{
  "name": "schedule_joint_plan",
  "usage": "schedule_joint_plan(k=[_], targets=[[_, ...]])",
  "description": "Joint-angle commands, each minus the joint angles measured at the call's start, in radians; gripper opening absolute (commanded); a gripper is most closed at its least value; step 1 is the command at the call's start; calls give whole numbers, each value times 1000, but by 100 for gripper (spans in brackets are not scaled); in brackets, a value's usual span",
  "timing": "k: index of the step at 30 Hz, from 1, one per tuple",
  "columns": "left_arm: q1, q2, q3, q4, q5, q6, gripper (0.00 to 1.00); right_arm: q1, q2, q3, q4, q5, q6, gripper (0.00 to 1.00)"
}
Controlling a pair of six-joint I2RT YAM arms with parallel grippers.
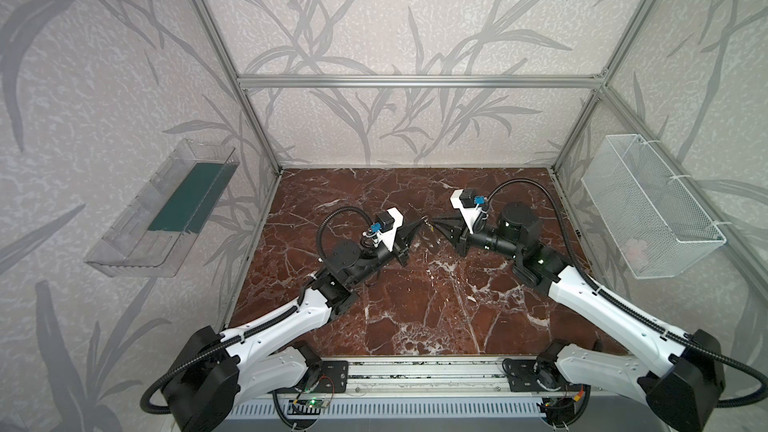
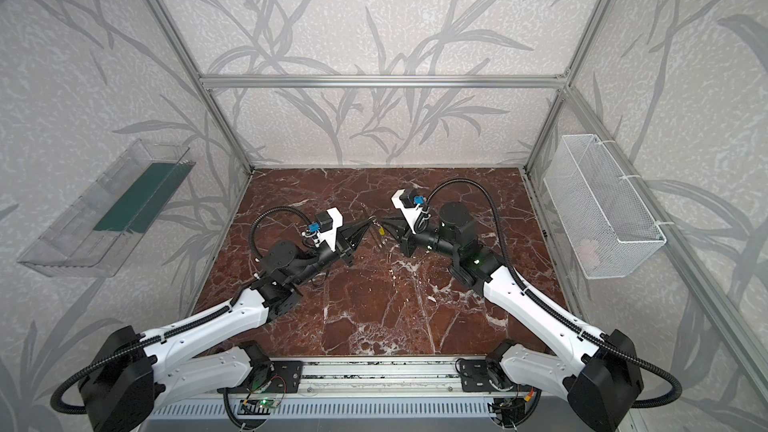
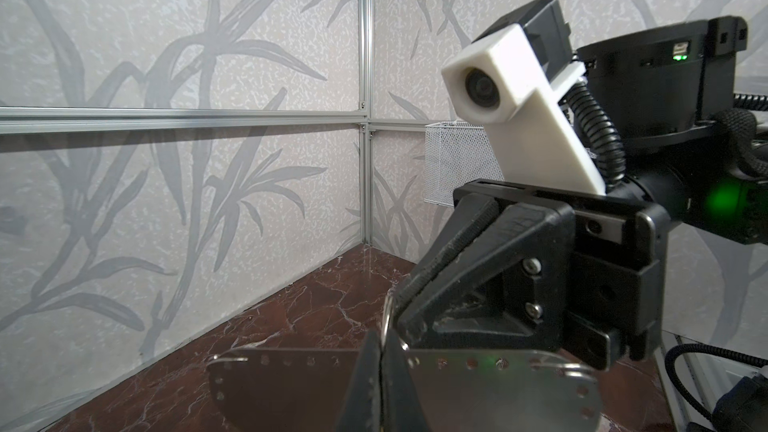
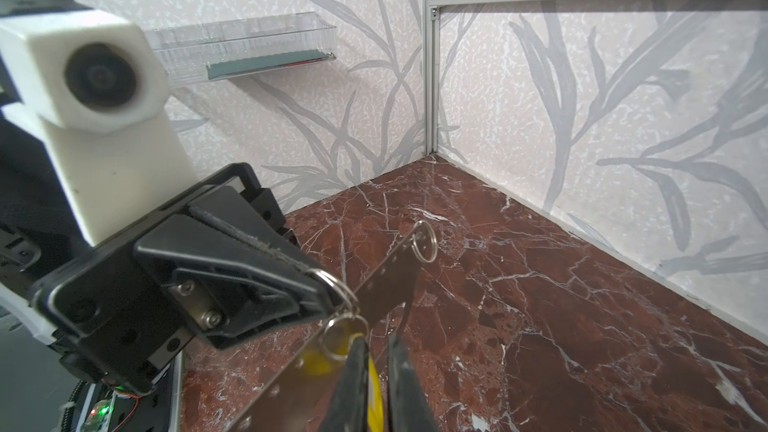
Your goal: Put the keys on the keyring
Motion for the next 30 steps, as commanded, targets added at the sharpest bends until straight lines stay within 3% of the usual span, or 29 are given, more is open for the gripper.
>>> schedule_joint_plan(k=[1,18,21,26,30], targets=[[-1,-9,0,55,34,-22,0,12,9,35,19,-46,-1,12],[-1,40,35,58,112,-61,0,87,56,89,-78,-74,-79,6],[-2,38,35,63,115,-63,0,91,43,87,-111,-48,-107,11],[0,25,27,69,115,-62,0,89,-6,75,-173,35,-157,28],[0,15,13,84,111,-66,0,82,-52,58,-200,88,-179,32]])
